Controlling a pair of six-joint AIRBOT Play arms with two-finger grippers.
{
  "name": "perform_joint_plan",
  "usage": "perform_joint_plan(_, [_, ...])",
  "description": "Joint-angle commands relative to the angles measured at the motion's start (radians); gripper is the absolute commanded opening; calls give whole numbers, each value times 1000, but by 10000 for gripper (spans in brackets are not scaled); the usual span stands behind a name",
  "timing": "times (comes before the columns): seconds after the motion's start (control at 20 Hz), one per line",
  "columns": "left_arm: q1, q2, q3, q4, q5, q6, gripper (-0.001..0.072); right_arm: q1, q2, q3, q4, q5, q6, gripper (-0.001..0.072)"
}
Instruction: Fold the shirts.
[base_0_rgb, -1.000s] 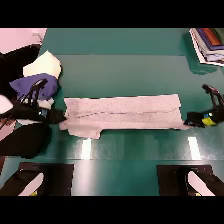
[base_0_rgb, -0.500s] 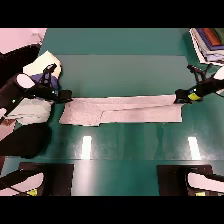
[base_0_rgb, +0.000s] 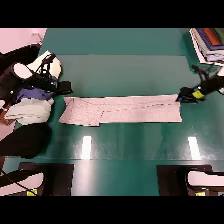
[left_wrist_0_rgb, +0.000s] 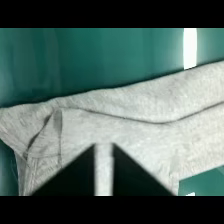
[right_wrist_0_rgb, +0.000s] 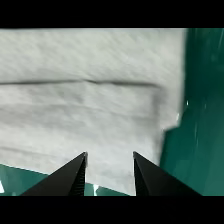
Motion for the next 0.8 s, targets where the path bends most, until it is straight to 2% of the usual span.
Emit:
perform_joint_plan(0.0, [0,-2,29,-7,-60,-1,21,-156,41,-117,55,-8,-32,448])
perform_joint_plan(0.05, [0,-2,29,-26,-59,-1,21,-212,40,-157,123,-18,-60,519])
perform_joint_plan(0.2, [-1,-2,29,-94,-50,-3,20,-328,-3,-259,336,-58,-167,521])
perform_joint_plan(0.4, [-72,-5,24,-93,-5,-40,20,-294,-100,-283,414,-66,-212,521])
perform_joint_plan(0.5, [-129,-27,24,-85,44,-108,19,-241,-137,-249,430,-71,-214,491])
perform_joint_plan(0.6, [-199,-69,25,-86,91,-111,20,-187,-166,-198,428,-71,-214,300])
perform_joint_plan(0.65, [-236,-96,31,-89,112,-127,20,-168,-169,-177,428,-70,-222,170])
perform_joint_plan(0.7, [-269,-123,35,-93,134,-135,19,-154,-163,-158,427,-70,-240,12])
perform_joint_plan(0.75, [-303,-153,40,-104,156,-135,19,-148,-147,-145,427,-71,-245,11])
